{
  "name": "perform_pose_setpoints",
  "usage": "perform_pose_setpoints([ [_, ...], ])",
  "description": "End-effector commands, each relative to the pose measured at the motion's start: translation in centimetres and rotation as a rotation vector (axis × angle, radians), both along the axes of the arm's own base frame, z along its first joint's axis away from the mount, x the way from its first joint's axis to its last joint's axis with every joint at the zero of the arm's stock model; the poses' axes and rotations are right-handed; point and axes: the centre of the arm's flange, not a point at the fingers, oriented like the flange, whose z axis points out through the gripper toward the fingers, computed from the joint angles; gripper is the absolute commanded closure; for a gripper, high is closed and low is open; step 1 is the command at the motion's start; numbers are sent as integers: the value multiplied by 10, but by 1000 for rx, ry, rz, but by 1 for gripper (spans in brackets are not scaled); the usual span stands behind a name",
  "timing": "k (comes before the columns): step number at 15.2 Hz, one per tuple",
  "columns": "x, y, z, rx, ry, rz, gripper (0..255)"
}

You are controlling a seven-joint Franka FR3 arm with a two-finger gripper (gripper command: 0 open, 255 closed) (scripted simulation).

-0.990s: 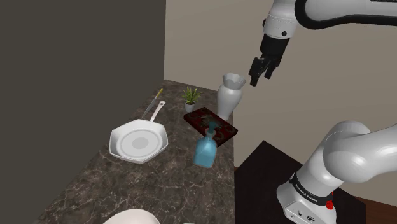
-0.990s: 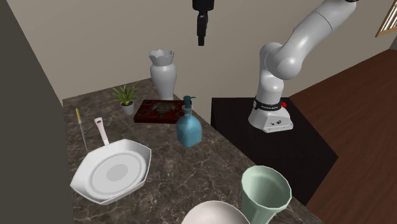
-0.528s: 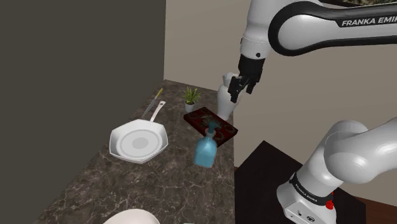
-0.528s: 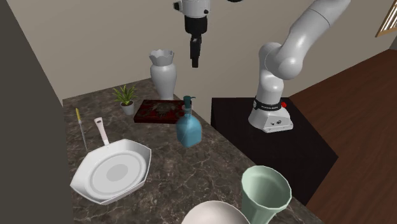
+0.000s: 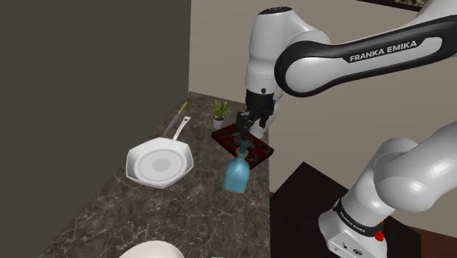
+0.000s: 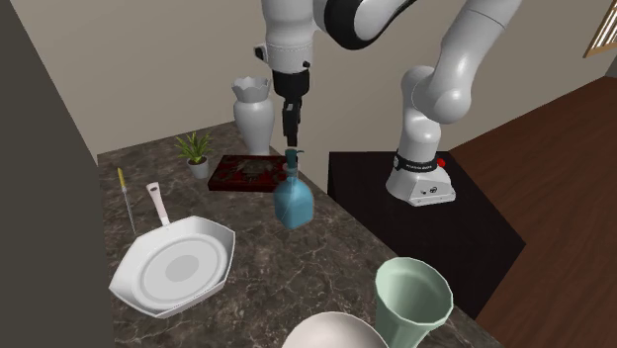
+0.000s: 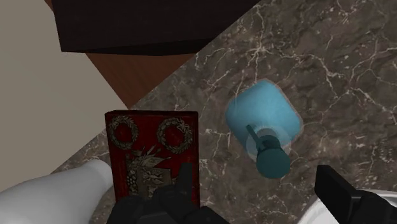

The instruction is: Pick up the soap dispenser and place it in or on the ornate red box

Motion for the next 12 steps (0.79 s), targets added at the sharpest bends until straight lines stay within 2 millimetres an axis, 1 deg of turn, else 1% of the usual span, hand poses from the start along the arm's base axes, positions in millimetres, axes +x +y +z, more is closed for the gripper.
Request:
perform_pose_setpoints([
  [1,6,21,-17,3,3,5,0],
  [8,5,16,-54,3,3,5,0],
  [9,5,15,-57,3,3,5,0],
  [12,5,15,-57,3,3,5,0],
])
